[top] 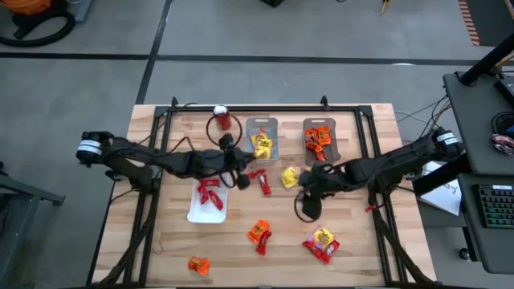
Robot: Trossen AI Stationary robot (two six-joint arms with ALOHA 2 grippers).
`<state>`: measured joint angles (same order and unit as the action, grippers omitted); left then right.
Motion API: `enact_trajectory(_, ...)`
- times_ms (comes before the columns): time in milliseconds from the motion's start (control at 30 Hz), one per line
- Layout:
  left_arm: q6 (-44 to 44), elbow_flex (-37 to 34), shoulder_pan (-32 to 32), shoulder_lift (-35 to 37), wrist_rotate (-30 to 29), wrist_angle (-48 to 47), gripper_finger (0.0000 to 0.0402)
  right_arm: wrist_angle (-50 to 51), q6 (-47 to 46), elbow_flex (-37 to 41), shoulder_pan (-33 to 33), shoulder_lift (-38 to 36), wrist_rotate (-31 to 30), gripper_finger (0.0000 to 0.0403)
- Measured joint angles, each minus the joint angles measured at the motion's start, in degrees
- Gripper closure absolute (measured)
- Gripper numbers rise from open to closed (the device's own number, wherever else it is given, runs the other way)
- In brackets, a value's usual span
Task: Sort candy
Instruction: Put the yellow candy into the gray bin
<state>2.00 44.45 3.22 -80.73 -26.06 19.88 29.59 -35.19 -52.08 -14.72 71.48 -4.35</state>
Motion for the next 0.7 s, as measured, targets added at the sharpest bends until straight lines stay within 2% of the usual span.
enact_trajectory(100,0.0,1.7,-3.7,-0.7,0.7,-5.3,0.0401,2.1,-0.8,0.5,-0.1,0.0,3.9,0.0279)
enact_trajectory(167,0.0,3.2,-6.3,-1.6,1.9,-8.8,0.0401,1.9,-1.2,1.0,0.1,-0.1,3.7,0.029)
enact_trajectory(467,-4.3,9.5,-16.6,-8.0,8.4,-14.0,0.0401,1.3,-1.3,1.5,0.1,-0.1,2.6,0.0329)
enact_trajectory(700,-2.6,16.2,-20.3,-15.9,9.2,-16.4,0.0401,1.2,-1.3,1.5,0.0,-0.1,-0.2,0.0329)
